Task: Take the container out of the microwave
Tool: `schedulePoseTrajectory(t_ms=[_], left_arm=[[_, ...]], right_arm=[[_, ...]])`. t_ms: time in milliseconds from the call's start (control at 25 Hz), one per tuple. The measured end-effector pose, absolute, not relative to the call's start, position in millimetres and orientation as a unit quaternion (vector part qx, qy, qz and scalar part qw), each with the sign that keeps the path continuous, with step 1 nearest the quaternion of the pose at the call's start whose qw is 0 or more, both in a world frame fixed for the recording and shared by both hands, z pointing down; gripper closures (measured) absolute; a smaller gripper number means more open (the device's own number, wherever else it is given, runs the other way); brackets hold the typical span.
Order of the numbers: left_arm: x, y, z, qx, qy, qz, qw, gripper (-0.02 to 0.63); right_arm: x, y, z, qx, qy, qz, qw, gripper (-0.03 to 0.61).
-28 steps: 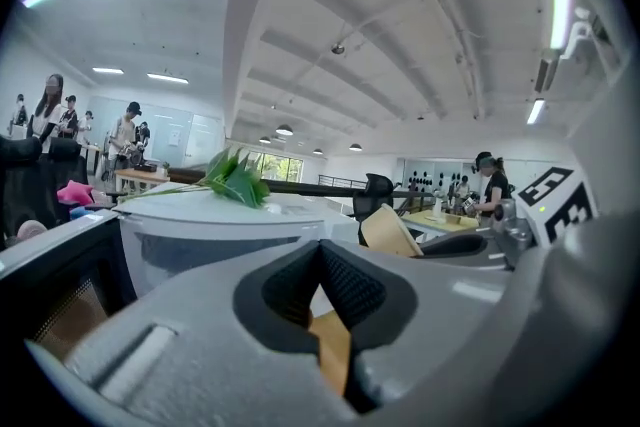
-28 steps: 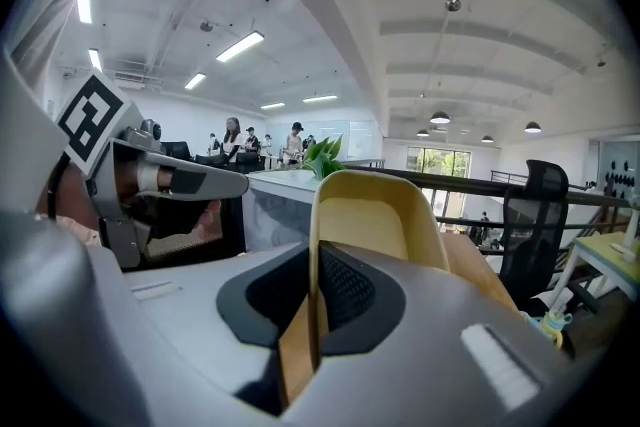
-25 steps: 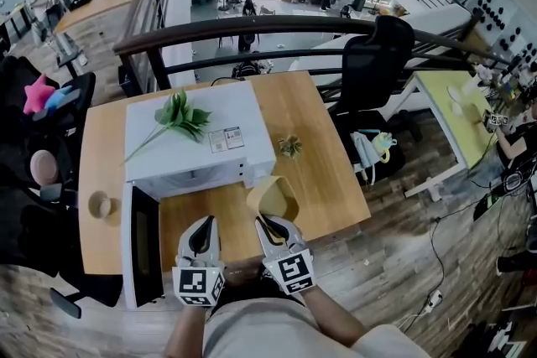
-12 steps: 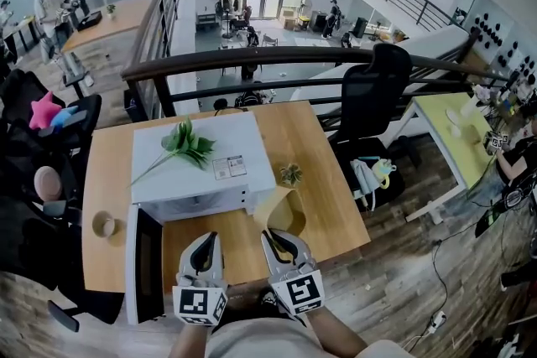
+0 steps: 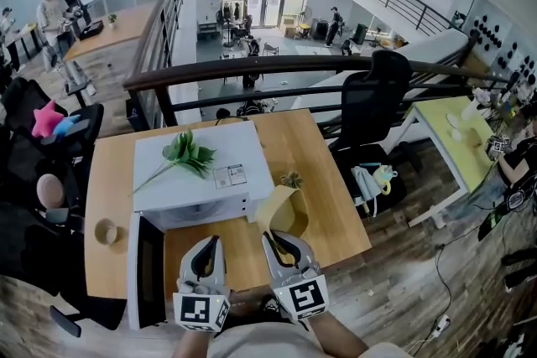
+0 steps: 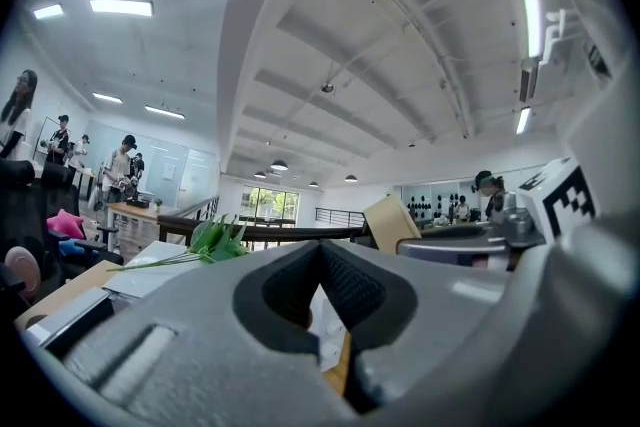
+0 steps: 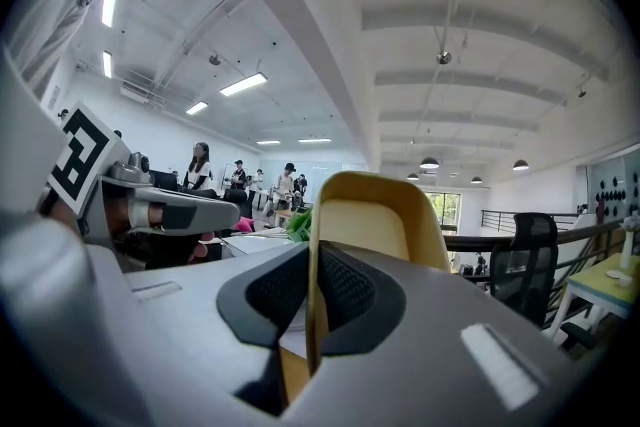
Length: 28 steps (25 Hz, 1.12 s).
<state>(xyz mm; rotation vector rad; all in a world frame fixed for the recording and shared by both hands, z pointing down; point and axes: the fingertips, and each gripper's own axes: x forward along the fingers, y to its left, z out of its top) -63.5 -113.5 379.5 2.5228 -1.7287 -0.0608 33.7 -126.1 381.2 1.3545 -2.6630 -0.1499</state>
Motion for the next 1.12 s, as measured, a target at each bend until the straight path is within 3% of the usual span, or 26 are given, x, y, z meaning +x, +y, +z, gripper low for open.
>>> schedulePoseTrajectory(t_ms=[1120], left_arm=[[-63.9,-115.2,375.8,0.821,-0.57,-0.02,0.039,0.611]], right_arm=[[39.1,-129.8,379.2,0.457,-0.884,-0.053,0.083,0.551]])
